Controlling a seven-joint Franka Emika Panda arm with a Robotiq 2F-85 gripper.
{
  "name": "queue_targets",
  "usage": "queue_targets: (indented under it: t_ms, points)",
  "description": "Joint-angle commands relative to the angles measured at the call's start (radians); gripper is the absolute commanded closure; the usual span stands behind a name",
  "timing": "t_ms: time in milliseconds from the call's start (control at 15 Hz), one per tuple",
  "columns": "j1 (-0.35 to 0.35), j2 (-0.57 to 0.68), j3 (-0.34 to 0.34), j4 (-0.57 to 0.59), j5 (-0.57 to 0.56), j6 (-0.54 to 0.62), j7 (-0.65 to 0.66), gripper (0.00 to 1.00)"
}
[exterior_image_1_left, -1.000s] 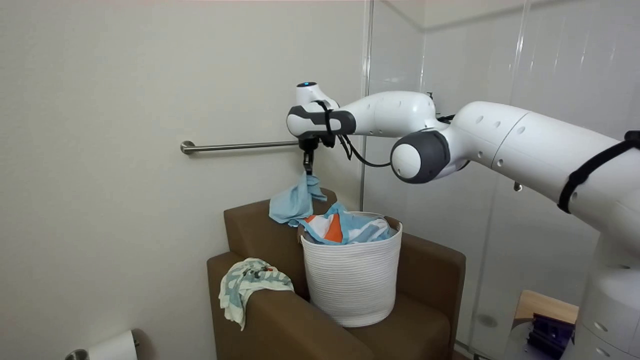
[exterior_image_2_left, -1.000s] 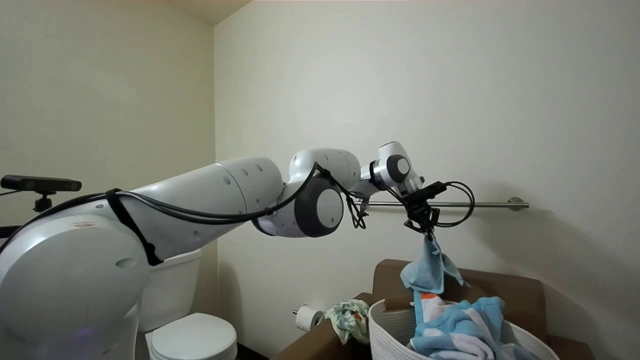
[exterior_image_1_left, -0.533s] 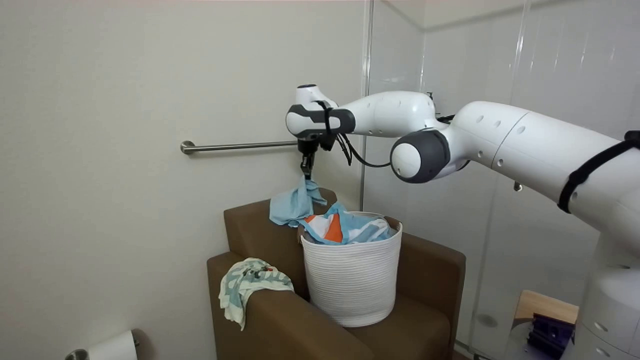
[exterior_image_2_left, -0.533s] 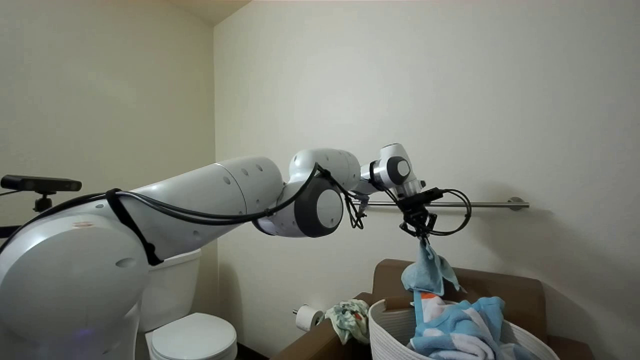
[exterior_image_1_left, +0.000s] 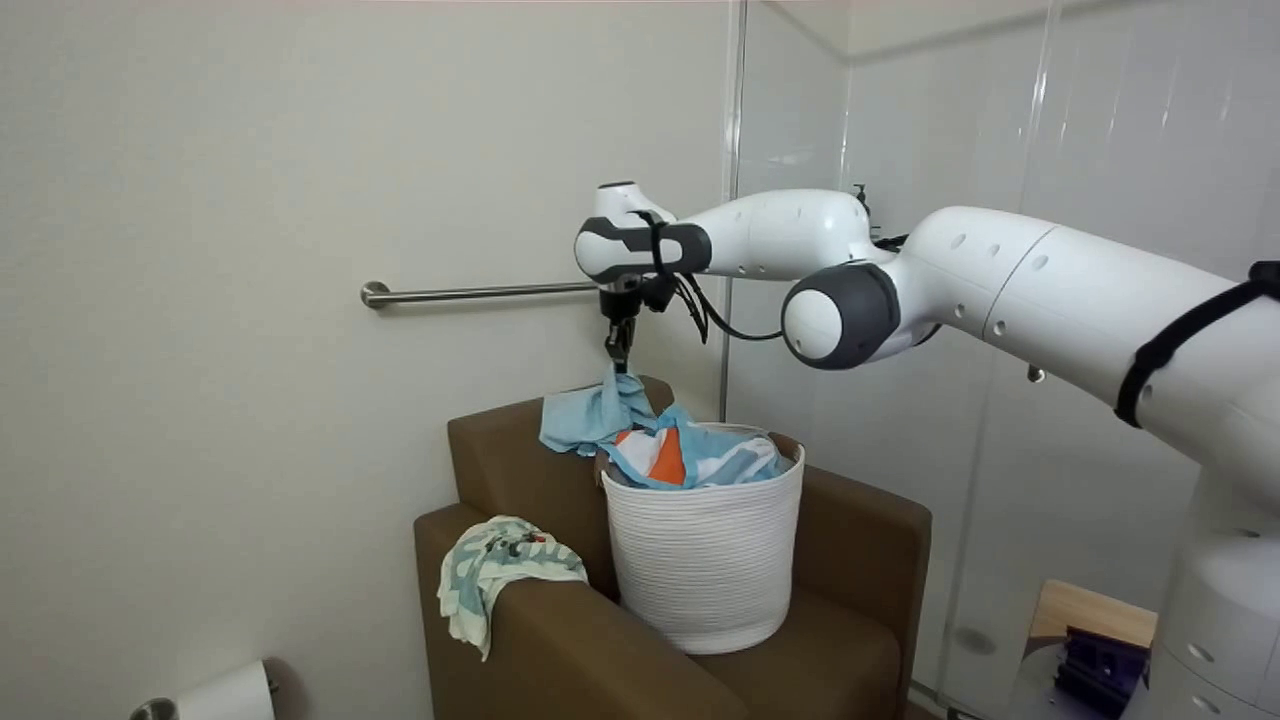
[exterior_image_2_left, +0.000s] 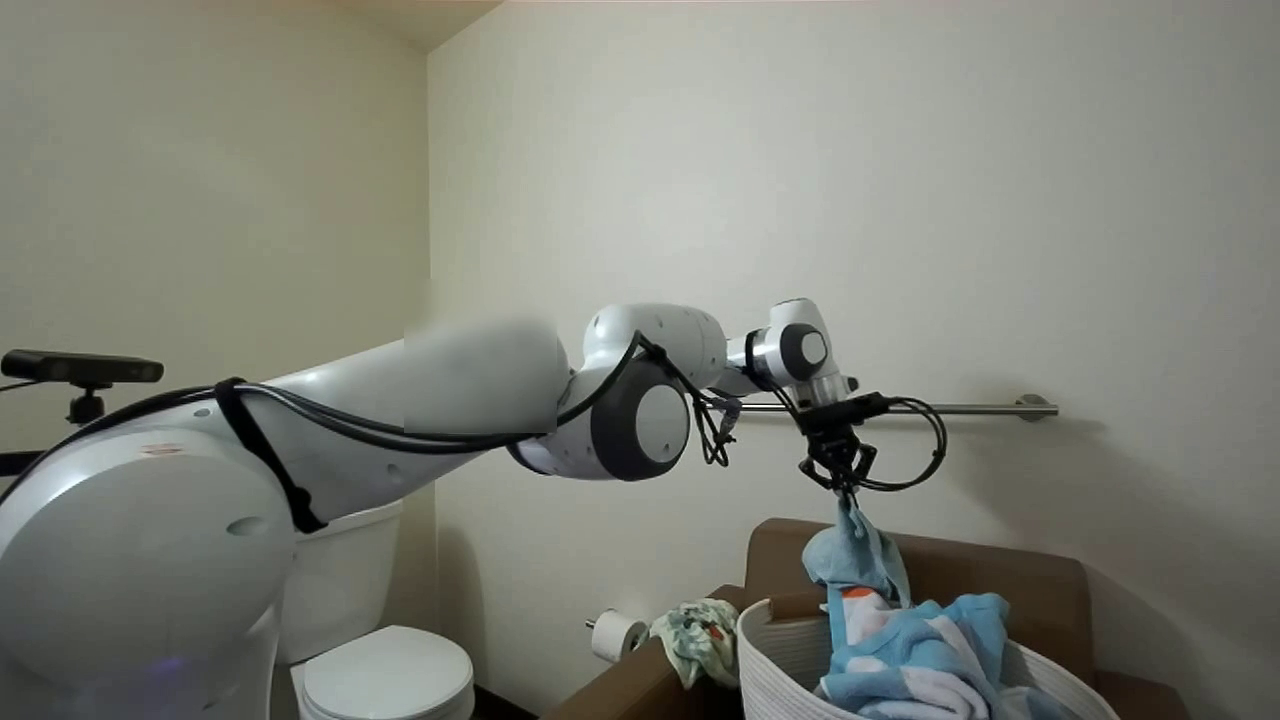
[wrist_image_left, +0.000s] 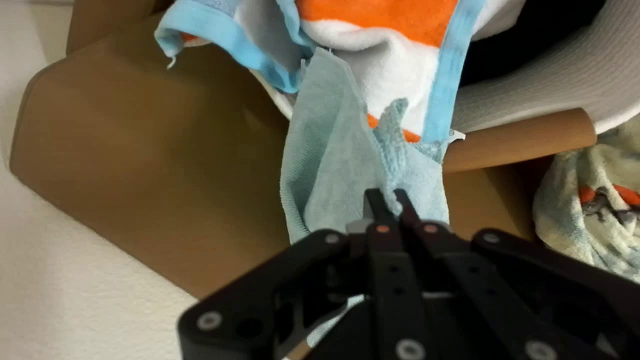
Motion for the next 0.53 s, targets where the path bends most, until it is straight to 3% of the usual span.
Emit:
queue_targets:
  t_ms: [0,67,133,200,267,467]
  points:
    - [-0.015,0.045,0.009,0.062,0.016,-0.048,0.04,0.98]
    - [-0.016,-0.002,0.005,-0.03,0.018,-0.015,0.049,0.98]
    - [-0.018,0.004,0.007,-0.029,0.019,-0.018,0.05,0.98]
    - [-0.023,0.059,0.01,0.058,0.015,-0.053,0.048,0.98]
    - [-0.024,0.017,0.007,-0.026,0.018,-0.018,0.052,0.98]
    - [-0.033,0.049,0.005,0.003,0.016,-0.026,0.051,0.98]
